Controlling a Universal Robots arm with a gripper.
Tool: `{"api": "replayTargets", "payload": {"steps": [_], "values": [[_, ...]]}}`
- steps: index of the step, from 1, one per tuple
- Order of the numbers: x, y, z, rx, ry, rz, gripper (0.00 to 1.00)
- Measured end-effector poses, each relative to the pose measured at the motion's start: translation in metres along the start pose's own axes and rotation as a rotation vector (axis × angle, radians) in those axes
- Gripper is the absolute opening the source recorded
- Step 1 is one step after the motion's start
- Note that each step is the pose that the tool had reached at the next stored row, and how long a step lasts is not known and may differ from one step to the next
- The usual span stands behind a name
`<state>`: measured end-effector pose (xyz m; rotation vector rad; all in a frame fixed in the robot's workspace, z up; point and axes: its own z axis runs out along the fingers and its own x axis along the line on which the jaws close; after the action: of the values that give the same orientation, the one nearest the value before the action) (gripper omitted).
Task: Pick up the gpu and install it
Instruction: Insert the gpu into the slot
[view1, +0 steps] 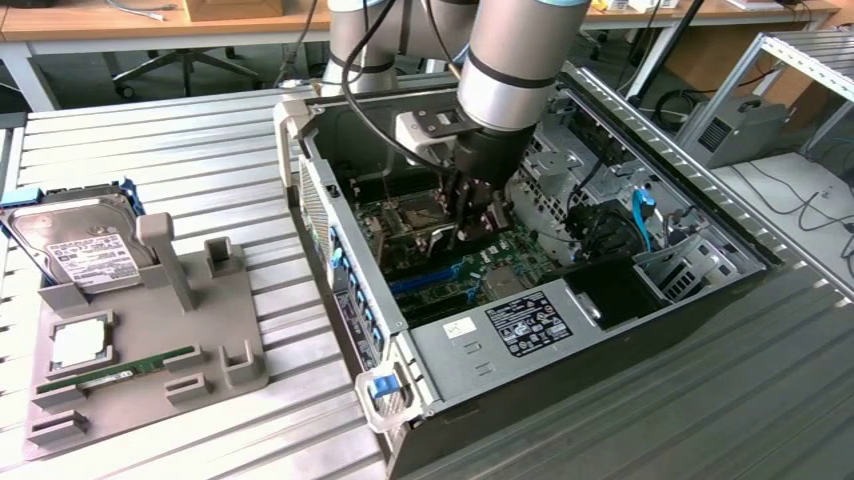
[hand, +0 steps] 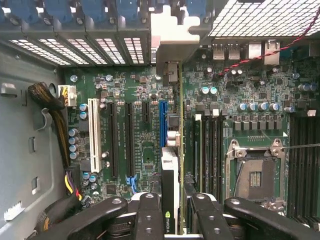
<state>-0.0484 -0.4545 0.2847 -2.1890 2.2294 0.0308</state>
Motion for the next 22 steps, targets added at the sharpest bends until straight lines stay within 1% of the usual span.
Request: {"api": "replayTargets", "payload": {"steps": [1,2,3,8,22], "values": [[0.0041,-0.0001,-0.0001,0.0000,0.0001,0.000,0.27],[0.0056,-0.0001,-0.0001,0.0000,0.0000,0.000,0.27],[0.0062,0.0019,-0.0002,0.0000,0.0001,0.000,0.27],[0.0062,0.0052,-0.0001,0.0000,0.0001,0.000,0.27],[0.0070,0.0066,0.0036,0.0000,0.0004,0.000,0.27]]}}
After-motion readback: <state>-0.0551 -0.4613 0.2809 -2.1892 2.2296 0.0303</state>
